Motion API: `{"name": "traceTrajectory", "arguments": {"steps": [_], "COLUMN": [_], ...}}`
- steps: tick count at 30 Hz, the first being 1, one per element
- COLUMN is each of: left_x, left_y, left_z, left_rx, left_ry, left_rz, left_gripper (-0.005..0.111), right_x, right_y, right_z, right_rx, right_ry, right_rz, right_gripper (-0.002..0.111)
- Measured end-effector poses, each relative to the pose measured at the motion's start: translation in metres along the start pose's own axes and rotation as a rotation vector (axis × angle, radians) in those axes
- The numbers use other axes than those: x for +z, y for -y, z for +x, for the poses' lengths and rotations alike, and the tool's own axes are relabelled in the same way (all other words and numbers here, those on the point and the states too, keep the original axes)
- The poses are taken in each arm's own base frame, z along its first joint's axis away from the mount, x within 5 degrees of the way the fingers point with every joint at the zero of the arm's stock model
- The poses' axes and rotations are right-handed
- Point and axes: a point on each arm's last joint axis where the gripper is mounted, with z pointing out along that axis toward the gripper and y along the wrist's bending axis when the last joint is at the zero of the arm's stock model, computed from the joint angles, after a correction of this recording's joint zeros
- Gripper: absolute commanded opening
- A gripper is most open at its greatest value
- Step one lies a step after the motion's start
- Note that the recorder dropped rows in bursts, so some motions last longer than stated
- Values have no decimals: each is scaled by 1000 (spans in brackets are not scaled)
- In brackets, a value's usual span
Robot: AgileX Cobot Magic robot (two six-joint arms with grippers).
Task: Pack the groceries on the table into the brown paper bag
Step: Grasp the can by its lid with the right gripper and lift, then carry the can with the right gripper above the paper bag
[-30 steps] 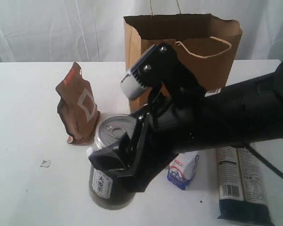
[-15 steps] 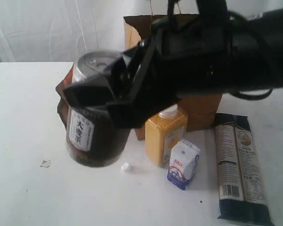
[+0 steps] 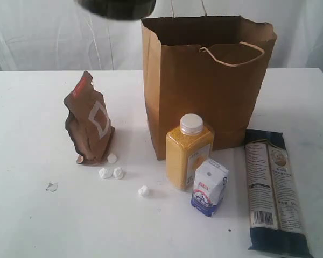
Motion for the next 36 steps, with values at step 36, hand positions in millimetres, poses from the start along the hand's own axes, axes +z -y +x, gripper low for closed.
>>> {"name": "traceTrajectory", "arguments": {"steps": [36], "left_x": [0], "left_y": [0], "left_z": [0], "left_rx": [0], "left_ry": [-4], "left_rz": [-1], "left_gripper": [0], "right_x": [13], "right_y": [188], "right_z": [58], "right_rx": [-169], "right_ry": [-276], "right_rz": [540], "right_gripper": [0]}}
